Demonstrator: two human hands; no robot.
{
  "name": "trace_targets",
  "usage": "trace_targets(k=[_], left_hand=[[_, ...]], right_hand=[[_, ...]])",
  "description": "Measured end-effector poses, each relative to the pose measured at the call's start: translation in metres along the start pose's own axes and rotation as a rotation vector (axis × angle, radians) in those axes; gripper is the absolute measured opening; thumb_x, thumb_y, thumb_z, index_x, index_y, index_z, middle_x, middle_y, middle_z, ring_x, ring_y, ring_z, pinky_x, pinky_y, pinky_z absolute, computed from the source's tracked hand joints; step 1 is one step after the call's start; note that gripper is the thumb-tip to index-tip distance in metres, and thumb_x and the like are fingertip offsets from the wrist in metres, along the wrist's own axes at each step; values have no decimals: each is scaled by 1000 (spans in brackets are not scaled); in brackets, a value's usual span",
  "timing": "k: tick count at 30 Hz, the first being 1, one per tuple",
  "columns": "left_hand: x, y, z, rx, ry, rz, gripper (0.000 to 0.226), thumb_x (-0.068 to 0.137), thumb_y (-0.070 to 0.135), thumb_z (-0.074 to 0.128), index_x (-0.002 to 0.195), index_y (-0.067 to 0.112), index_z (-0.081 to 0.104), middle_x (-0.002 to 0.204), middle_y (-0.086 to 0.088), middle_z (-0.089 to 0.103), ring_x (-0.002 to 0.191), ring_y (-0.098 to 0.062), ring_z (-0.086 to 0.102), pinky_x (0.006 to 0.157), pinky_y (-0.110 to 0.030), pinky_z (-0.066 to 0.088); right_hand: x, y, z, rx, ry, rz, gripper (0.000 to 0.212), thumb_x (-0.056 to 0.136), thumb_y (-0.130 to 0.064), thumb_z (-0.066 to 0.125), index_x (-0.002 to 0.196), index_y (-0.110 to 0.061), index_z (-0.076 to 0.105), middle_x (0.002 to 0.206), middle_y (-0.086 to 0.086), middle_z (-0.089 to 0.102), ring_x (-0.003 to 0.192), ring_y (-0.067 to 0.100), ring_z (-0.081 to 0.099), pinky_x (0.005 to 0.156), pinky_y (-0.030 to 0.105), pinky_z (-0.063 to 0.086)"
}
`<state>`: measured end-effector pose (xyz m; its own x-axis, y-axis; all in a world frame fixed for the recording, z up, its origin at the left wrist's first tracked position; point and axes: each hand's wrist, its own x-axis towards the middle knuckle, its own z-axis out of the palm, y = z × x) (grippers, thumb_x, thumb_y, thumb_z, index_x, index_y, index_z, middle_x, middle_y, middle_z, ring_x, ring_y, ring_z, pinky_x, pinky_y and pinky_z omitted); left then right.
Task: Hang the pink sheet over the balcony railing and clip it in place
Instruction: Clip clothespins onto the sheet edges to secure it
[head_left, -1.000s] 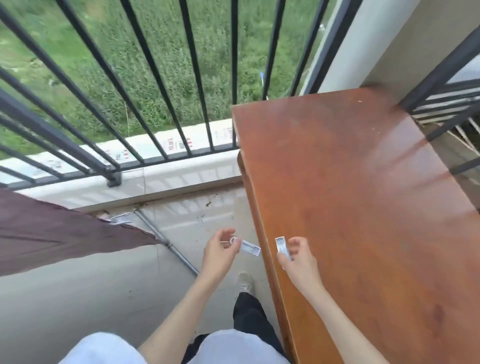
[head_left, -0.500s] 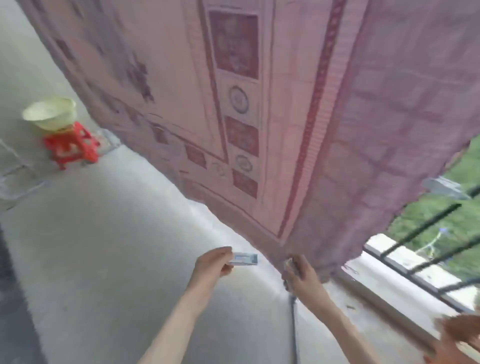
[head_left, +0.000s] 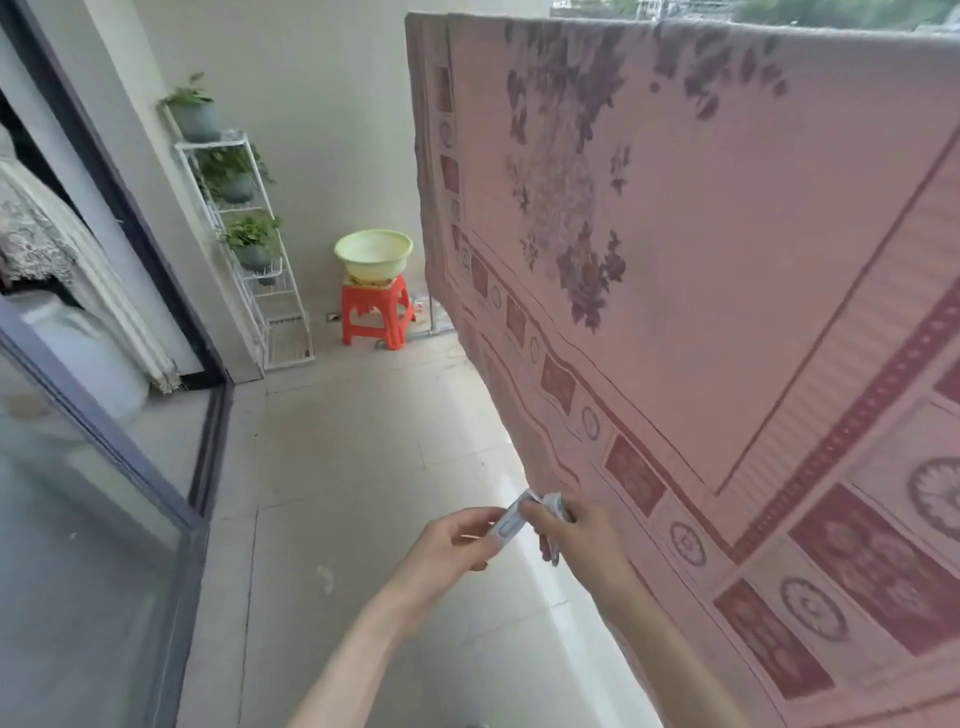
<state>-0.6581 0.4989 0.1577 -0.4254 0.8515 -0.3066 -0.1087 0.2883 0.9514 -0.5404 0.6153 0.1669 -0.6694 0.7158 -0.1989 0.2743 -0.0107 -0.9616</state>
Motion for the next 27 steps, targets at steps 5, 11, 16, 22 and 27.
trace_targets(k=[5, 11, 16, 22, 27], left_hand=[[93, 59, -79, 135, 14, 41, 25, 85, 19, 63, 110, 17, 61, 93, 3, 66, 81, -5, 59, 74, -14, 46], [177, 108, -205, -1, 344, 93, 23, 80, 15, 68, 102, 19, 60, 98, 3, 71, 86, -2, 64, 80, -16, 47], [241, 132, -316, -74, 406, 137, 22, 79, 23, 70, 100, 17, 65, 103, 1, 70, 97, -4, 62, 83, -16, 46], [327, 171, -461, 28, 325, 134, 41, 68, 40, 68, 105, 22, 65, 114, 2, 66, 114, -12, 54, 104, -36, 39], [403, 213, -555, 34, 343, 230, 13, 82, 16, 67, 95, 18, 65, 97, 1, 67, 95, -12, 59, 89, -27, 44]], right_hand=[[132, -59, 29, 20, -104, -73, 31, 76, -32, 69, 46, -30, 59, 52, -7, 52, 48, 14, 45, 50, 27, 36], [274, -116, 109, -47, -276, -161, 11, 82, -33, 65, 92, -28, 66, 57, -5, 56, 44, 14, 50, 46, 19, 41], [375, -150, 198, -104, -417, -149, 15, 84, -26, 66, 98, -21, 64, 47, -8, 49, 43, 12, 45, 47, 16, 38], [493, -209, 301, -40, -383, -187, 14, 84, -21, 66, 89, -8, 64, 50, -3, 45, 45, 15, 43, 50, 23, 35], [584, -248, 341, -39, -331, -203, 7, 83, -18, 67, 84, -22, 61, 51, -10, 51, 43, 12, 44, 47, 18, 37]])
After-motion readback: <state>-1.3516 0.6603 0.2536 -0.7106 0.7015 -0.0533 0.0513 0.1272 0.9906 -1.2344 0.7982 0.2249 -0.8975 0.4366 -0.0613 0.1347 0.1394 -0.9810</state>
